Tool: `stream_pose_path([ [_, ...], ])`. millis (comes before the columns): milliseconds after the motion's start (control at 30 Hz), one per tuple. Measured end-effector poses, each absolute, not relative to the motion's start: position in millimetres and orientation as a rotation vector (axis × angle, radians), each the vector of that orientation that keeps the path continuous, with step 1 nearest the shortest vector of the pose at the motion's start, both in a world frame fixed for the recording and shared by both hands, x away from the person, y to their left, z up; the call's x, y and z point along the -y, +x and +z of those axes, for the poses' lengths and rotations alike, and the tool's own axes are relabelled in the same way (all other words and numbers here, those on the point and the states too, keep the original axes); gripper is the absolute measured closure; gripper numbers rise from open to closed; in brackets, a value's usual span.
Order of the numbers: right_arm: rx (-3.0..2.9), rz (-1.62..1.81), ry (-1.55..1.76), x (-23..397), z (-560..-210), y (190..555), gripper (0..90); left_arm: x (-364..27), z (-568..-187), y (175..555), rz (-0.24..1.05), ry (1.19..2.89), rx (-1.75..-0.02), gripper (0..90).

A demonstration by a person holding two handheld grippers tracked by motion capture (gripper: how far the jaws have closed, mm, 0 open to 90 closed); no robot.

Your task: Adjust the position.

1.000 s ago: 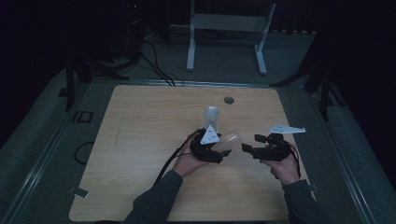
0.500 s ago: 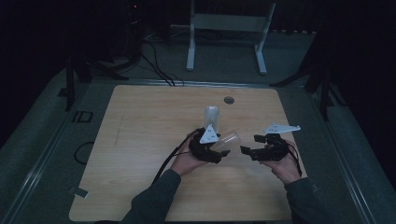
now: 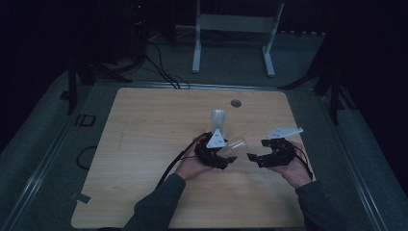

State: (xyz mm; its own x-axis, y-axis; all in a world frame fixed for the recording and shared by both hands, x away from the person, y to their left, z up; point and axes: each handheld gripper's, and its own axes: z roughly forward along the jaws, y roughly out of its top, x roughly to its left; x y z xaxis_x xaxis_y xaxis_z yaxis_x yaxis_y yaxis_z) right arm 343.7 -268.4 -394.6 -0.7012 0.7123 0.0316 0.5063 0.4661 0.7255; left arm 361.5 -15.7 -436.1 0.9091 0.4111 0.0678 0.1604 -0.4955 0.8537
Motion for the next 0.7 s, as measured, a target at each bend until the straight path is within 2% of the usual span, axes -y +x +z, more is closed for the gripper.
stream_pose_path([
  [300, -2.481, 0.944, 0.953, 265.4, -390.8, 345.0, 25.8, 16.4, -435.4, 361.6, 0.303, 2.123, -0.375, 30.2],
  [700, -2.523, 0.841, 0.876, 265.2, -388.1, 344.4, 31.1, 18.3, -436.5, 361.4, 0.281, 2.154, -0.352, 30.2],
])
